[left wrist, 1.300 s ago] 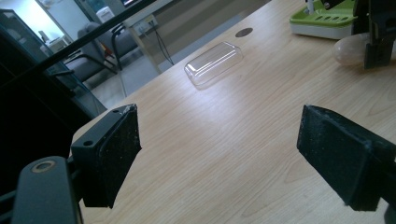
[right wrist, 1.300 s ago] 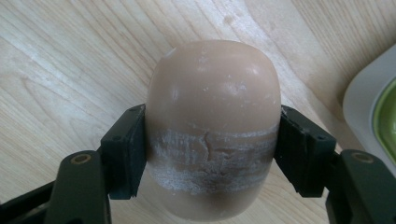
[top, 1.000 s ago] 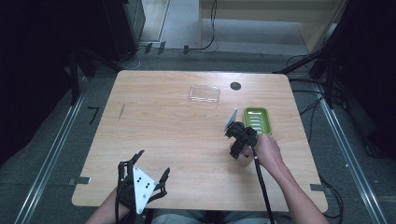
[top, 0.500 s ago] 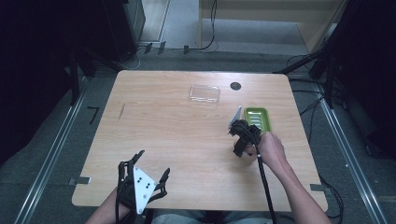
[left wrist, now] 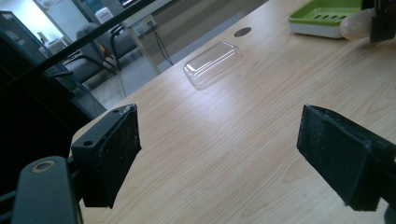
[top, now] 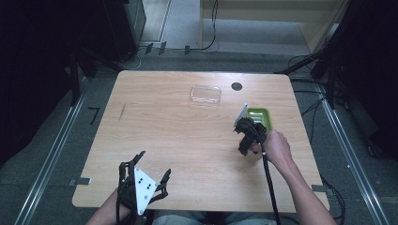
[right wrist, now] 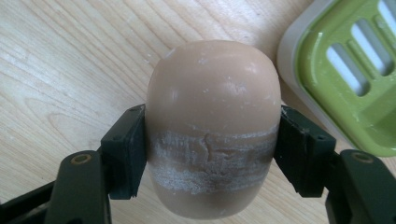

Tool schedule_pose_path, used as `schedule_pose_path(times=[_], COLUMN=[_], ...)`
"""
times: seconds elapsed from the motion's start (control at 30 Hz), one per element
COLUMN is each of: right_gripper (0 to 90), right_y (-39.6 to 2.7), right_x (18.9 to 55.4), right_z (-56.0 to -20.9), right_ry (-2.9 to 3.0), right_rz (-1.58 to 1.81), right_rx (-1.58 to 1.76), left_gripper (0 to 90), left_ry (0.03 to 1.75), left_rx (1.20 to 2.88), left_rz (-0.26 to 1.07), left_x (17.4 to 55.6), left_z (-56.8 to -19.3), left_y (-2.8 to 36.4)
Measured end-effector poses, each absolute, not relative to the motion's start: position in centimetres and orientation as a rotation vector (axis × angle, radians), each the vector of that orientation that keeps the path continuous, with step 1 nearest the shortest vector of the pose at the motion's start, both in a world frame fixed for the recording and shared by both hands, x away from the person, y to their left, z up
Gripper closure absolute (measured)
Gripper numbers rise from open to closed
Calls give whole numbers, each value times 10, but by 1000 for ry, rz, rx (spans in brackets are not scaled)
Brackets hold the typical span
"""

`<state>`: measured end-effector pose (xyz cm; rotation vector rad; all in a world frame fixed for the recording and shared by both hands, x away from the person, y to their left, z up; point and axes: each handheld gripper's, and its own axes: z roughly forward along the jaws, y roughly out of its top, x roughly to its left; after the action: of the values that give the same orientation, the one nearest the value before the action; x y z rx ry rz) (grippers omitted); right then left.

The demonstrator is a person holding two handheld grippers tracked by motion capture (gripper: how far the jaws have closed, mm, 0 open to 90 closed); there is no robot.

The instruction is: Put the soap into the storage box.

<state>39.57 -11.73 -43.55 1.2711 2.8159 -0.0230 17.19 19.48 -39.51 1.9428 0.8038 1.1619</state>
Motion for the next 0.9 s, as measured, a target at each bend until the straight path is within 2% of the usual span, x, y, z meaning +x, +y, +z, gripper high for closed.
schedule_pose_path(times=[0.9], right_gripper=[334], right_y=[-143], right_x=[412], right_z=[-418], right_ry=[2725], right_rz=[-14], right_rx=[1424], left_gripper=[140], left_ry=[805], left_rx=[1942], left_rz=[1163], left_x=[172], left_z=[-395], left_y=[195])
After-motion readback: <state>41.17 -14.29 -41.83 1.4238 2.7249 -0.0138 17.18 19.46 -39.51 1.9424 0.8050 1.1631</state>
